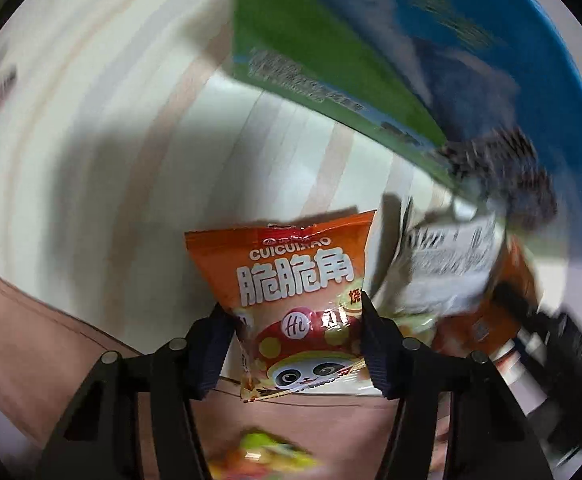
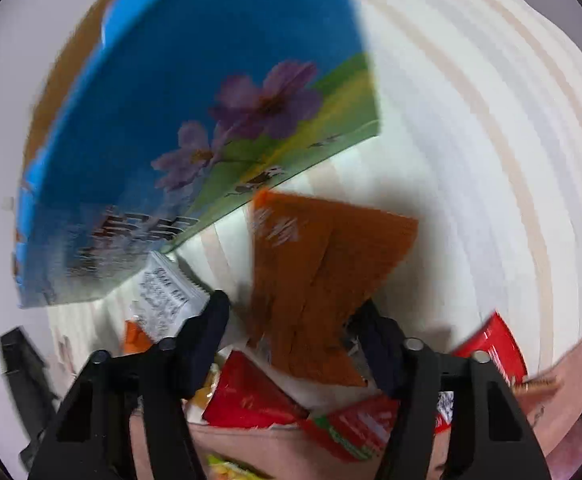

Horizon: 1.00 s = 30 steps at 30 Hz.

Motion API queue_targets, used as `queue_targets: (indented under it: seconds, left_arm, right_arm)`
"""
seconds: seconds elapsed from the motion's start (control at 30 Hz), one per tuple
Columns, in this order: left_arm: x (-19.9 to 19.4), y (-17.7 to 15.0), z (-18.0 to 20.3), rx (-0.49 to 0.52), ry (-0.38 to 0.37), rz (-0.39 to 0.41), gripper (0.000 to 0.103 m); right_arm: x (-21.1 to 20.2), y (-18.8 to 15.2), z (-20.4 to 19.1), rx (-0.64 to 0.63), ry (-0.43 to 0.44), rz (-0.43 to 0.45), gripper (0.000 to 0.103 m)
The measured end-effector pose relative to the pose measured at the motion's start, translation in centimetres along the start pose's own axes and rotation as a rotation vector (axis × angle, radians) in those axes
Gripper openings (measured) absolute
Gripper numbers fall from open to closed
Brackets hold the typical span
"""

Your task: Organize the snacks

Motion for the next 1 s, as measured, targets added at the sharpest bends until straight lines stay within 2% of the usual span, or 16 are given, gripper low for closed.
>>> queue_targets:
  seconds: [0.13,0.23,0.3,0.4,0.47,0.53,0.6,0.73,0.8,0.87,0.93,1.0]
  left_arm:
    - [-0.4,-1.3,1.0,0.191,0.132,0.019,0.056]
    - [-0.1,-2.1,1.1,0.227,0.141,0.007,0.056]
    - [0.2,-2.3,1.1,0.222,0.126,-0.002,0.056]
    - [0.7,-2.0,0.0,0.176,0.095,-0.021,0.058]
    - [1.2,-2.0,-0.8,0.141,0.082,-0.029,0.06]
    - [1.5,-1.6,-1.0,0.105,0.064,-0.03,0.062]
    - [1.7,-1.5,-1.5,0.065,0.051,-0.029,0.062]
    - [1.7,-1.2,-4.2,-0.015,0.032,-0.013,0.061]
    - [1.6,-1.6,-4.2,-0.024,0.061,-0.003,0.057]
    - [0.9,-2.7,-4.3,0.005,0.092,0.014,0.051]
    - [0.6,-3.3,-4.1,0.027,0.112,0.007,0.048]
    - [0.2,-4.0,-4.0,0.039,0.106,-0.007,0.046]
  right_arm:
    - [0.2,-0.7,-0.9,-0.154,-0.04,-0.052,0.048]
    - [0.1,-1.8,-1.1,-0.257,-0.067,-0.124,0.047]
    - [-0.1,-2.4,-1.2,-0.293,-0.09,-0.149,0.047]
    - [0.0,-2.6,-1.3,-0.279,-0.096,-0.147,0.049]
    - [0.1,-2.4,-1.4,-0.247,-0.077,-0.14,0.06]
    - [0.5,-2.3,-1.3,-0.211,-0.061,-0.122,0.065]
    - [0.9,-2.4,-1.2,-0.183,-0.073,-0.1,0.065]
    - [1.6,-3.1,-0.8,-0.162,-0.101,-0.04,0.065]
    - [2.0,-3.6,-0.4,-0.187,-0.144,-0.008,0.057]
    - [2.0,-4.1,-0.4,-0.214,-0.157,0.018,0.054]
    - [1.7,-4.3,-0.4,-0.228,-0.15,0.034,0.052]
    - [1.1,-4.6,-0.2,-0.212,-0.096,0.031,0.05]
Point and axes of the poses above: each gripper's, at about its wrist camera, not at the fingertips, and x roughly the way its jaws point, z to its right, y to its top, the point moved 3 cm from there along x, roughly the way its jaws point, and after that the axes turned 7 degrees about x, right-handed, at the moved point
